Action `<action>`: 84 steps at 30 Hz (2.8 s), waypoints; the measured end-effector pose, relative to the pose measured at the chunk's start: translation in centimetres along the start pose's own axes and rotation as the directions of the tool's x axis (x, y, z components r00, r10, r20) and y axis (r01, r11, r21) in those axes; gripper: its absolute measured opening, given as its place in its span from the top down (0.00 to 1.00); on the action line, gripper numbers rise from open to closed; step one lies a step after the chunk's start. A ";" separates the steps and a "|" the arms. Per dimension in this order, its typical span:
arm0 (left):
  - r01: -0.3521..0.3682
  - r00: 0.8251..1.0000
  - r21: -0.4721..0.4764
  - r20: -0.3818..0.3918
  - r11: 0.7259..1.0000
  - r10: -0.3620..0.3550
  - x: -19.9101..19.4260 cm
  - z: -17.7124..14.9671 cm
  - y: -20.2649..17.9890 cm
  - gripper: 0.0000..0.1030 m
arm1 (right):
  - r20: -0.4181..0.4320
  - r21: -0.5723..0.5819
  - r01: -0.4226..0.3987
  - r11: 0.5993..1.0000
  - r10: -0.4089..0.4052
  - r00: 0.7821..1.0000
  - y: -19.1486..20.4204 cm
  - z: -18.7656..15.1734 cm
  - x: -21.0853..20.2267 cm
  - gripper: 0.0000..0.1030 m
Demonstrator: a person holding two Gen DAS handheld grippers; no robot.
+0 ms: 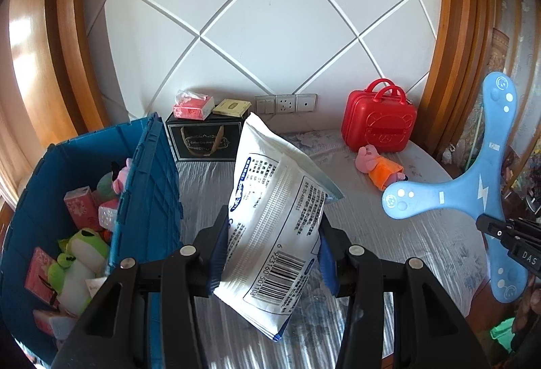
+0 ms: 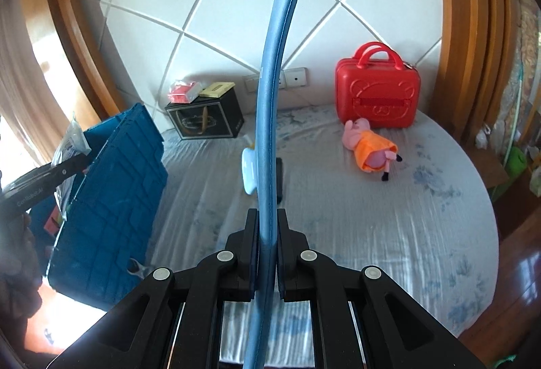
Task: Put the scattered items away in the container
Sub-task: 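Carry the wet-wipe packet and boomerang over to the blue bin, then lower both items into the blue bin and open both tools, then move both tools back over the bed toward the yellow clip and black umbrella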
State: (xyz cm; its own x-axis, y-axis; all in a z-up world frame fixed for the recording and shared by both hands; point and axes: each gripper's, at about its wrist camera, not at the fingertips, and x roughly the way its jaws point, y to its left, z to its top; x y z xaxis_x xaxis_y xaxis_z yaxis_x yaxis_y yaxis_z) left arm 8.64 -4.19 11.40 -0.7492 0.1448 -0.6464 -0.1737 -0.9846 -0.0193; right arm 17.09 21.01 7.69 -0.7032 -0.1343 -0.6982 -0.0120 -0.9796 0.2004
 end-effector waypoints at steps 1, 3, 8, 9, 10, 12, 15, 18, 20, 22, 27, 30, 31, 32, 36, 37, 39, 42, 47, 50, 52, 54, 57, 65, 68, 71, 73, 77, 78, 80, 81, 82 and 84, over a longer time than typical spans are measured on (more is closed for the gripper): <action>0.007 1.000 0.008 0.004 1.000 -0.007 -0.3 0.1 0.8 0.56 | 0.001 0.011 0.004 1.000 -0.004 1.000 0.7 0.0 0.1 0.92; 0.017 1.000 0.016 0.010 1.000 -0.017 -0.7 0.4 2.2 0.56 | 0.008 0.020 0.008 1.000 -0.009 1.000 2.2 0.0 0.0 0.92; 0.043 0.999 0.013 0.021 0.999 -0.043 -1.8 1.1 6.3 0.56 | 0.028 0.019 0.015 1.000 -0.015 0.999 6.3 0.2 0.2 0.92; 0.040 0.999 0.013 0.028 0.999 -0.040 -2.1 1.2 7.0 0.56 | 0.033 0.014 0.015 1.000 -0.016 0.999 7.1 0.4 0.3 0.92; 0.039 0.999 0.009 0.037 0.999 -0.039 -2.4 1.2 7.9 0.56 | 0.036 0.006 0.013 1.000 -0.013 0.999 8.1 0.6 0.5 0.92; 0.035 0.998 -0.004 0.046 0.999 -0.035 -2.9 1.4 9.2 0.56 | 0.039 -0.012 0.006 1.000 -0.005 0.999 10.1 1.1 0.8 0.92; 0.026 0.998 -0.024 0.058 0.999 -0.025 -3.5 1.2 11.7 0.56 | 0.041 -0.049 -0.011 0.999 0.013 0.999 13.1 1.4 1.4 0.92; 0.016 0.998 -0.044 0.063 0.999 -0.013 -4.1 0.9 14.3 0.56 | 0.043 -0.075 -0.034 0.997 0.037 0.998 15.8 1.8 2.1 0.92; 0.004 0.998 -0.056 0.066 0.998 0.000 -4.5 0.8 16.1 0.56 | 0.044 -0.091 -0.052 0.994 0.056 0.997 17.8 1.9 2.5 0.92; -0.010 0.997 -0.066 0.071 0.998 0.014 -5.0 0.6 17.9 0.56 | 0.044 -0.106 -0.071 0.992 0.076 0.996 19.7 2.1 2.9 0.92; -0.040 0.996 -0.092 0.071 0.995 0.047 -6.0 -0.1 22.2 0.56 | 0.031 -0.150 -0.125 0.981 0.131 0.991 25.1 2.4 4.3 0.92; -0.053 0.995 -0.118 0.074 0.992 0.062 -6.7 -0.6 24.6 0.56 | 0.011 -0.182 -0.166 0.969 0.171 0.985 28.5 2.4 5.3 0.92; -0.058 0.995 -0.127 0.076 0.990 0.068 -7.0 -0.9 25.5 0.56 | 0.004 -0.192 -0.177 0.965 0.181 0.983 29.6 2.3 5.6 0.92; -0.066 0.994 -0.133 0.076 0.989 0.076 -7.2 -1.1 26.4 0.56 | -0.004 -0.202 -0.191 0.961 0.194 0.981 30.6 2.3 5.9 0.92; -0.094 0.993 -0.167 0.058 0.981 0.105 -7.4 -2.2 29.5 0.56 | -0.028 -0.243 -0.242 0.939 0.242 0.970 34.8 2.2 6.9 0.92; -0.102 0.992 -0.174 0.051 0.980 0.112 -7.4 -2.6 30.3 0.56 | -0.036 -0.251 -0.256 0.933 0.255 0.966 35.8 2.1 7.2 0.92; -0.114 0.991 -0.183 0.042 0.977 0.124 -7.4 -3.1 31.3 0.56 | -0.051 -0.268 -0.279 0.922 0.276 0.960 37.5 1.9 7.7 0.92; -0.133 0.989 -0.194 0.033 0.972 0.142 -7.7 -3.8 32.8 0.56 | -0.072 -0.284 -0.307 0.908 0.299 0.951 39.6 1.6 8.5 0.92; -0.166 0.985 -0.219 0.013 0.961 0.173 -7.5 -4.9 35.0 0.56 | -0.111 -0.306 -0.349 0.886 0.331 0.937 42.5 0.9 9.4 0.92; -0.181 0.983 -0.228 -0.003 0.957 0.185 -7.4 -5.4 35.9 0.56 | -0.131 -0.313 -0.373 0.874 0.349 0.928 43.7 0.6 9.9 0.92; -0.187 0.982 -0.231 -0.005 0.955 0.191 -7.5 -5.6 36.4 0.56 | -0.139 -0.317 -0.385 0.867 0.359 0.923 44.4 0.5 10.1 0.92; -0.192 0.980 -0.231 -0.005 0.954 0.197 -7.7 -5.7 36.9 0.56 | -0.144 -0.322 -0.394 0.861 0.367 0.919 45.0 0.4 10.2 0.92; -0.204 0.978 -0.227 -0.002 0.952 0.209 -7.9 -5.8 37.3 0.56 | -0.150 -0.325 -0.404 0.855 0.376 0.915 45.6 0.4 10.4 0.92; -0.210 0.977 -0.241 -0.007 0.948 0.215 -8.0 -6.3 38.1 0.56 | -0.170 -0.332 -0.427 0.841 0.392 0.904 46.7 0.1 10.6 0.92; -0.239 0.970 -0.273 -0.021 0.932 0.243 -8.0 -6.4 38.8 0.46 | -0.160 -0.351 -0.436 0.829 0.406 0.900 47.1 0.1 10.5 0.88; -0.261 0.963 -0.307 -0.016 0.915 0.270 -8.1 -6.7 39.5 0.02 | -0.138 -0.357 -0.414 0.837 0.391 0.910 47.1 0.2 10.3 0.00; -0.246 0.966 -0.317 -0.007 0.916 0.257 -8.3 -6.7 39.6 0.00 | -0.129 -0.366 -0.411 0.835 0.391 0.911 46.8 0.1 10.1 0.03; -0.220 0.973 -0.315 -0.004 0.923 0.230 -7.8 -6.3 38.5 0.00 | -0.122 -0.335 -0.406 0.850 0.388 0.913 45.1 -0.2 10.0 0.02; -0.212 0.975 -0.314 0.000 0.926 0.223 -7.7 -6.2 38.0 0.00 | -0.116 -0.328 -0.400 0.856 0.384 0.916 44.6 -0.2 9.9 0.02; -0.194 0.979 -0.308 0.007 0.932 0.206 -7.3 -5.9 37.0 0.00 | -0.094 -0.312 -0.386 0.868 0.376 0.922 43.1 -0.1 9.6 0.01; -0.184 0.981 -0.305 0.010 0.935 0.196 -7.1 -5.7 36.7 0.00 | -0.080 -0.304 -0.378 0.874 0.372 0.925 42.4 0.0 9.4 0.01; -0.170 0.983 -0.299 0.014 0.939 0.183 -6.9 -5.5 36.2 0.00 | -0.061 -0.292 -0.368 0.883 0.367 0.928 41.4 0.1 9.0 0.01; -0.143 0.987 -0.286 0.026 0.947 0.157 -6.5 -5.0 34.9 0.00 | -0.031 -0.267 -0.346 0.899 0.351 0.936 39.8 0.5 8.5 0.01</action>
State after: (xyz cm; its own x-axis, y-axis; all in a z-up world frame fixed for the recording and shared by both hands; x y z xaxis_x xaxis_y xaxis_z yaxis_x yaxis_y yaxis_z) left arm 10.66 -40.01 11.08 -0.7837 -0.0086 -0.6211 0.1252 -0.9816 -0.1445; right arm 10.28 -19.09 10.06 -0.6399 -0.4744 -0.6045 0.4226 -0.8743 0.2388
